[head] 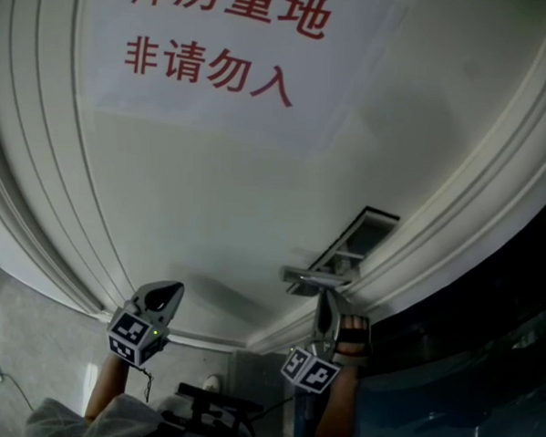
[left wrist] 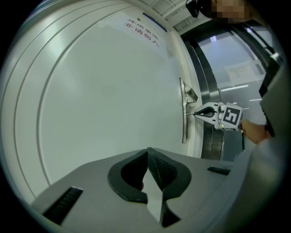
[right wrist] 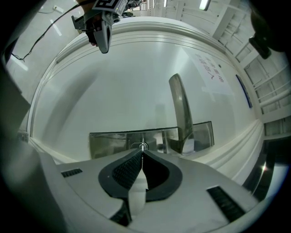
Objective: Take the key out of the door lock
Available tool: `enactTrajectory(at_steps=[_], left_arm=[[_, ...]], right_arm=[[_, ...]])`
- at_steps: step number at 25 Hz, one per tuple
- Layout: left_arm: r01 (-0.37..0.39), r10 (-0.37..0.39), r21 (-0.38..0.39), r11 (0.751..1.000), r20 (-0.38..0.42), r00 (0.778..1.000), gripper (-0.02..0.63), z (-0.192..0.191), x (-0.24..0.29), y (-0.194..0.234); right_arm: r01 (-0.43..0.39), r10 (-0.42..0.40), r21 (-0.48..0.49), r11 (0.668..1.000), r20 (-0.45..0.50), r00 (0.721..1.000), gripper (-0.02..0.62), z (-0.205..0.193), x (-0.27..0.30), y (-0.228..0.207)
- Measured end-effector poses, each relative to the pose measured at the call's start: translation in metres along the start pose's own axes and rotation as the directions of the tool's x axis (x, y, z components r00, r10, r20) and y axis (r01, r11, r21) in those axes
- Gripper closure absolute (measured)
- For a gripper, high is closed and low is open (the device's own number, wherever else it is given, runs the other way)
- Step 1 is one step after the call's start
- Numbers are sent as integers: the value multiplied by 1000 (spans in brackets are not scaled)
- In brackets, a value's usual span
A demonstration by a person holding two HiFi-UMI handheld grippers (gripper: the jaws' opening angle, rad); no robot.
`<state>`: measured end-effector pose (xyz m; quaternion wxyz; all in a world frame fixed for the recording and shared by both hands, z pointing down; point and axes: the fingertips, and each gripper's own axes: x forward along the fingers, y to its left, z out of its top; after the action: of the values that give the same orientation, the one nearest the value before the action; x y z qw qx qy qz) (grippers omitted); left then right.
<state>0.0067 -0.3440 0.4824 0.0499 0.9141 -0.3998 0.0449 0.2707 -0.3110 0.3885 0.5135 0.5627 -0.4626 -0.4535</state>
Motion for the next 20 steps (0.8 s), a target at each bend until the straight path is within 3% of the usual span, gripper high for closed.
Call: enactTrajectory(at_steps=[6,20], left_arm=[[2,-2,-4,1000,2,1000,601,-1,-1,-1],[16,-16,-1,1000,9,1000,601,-1,-7,-15]], right_arm=[[-7,7,-32,999,-3,1000,577,0,-1,0],[-12,11,47,999,18,1000,577,-1,-16,0]])
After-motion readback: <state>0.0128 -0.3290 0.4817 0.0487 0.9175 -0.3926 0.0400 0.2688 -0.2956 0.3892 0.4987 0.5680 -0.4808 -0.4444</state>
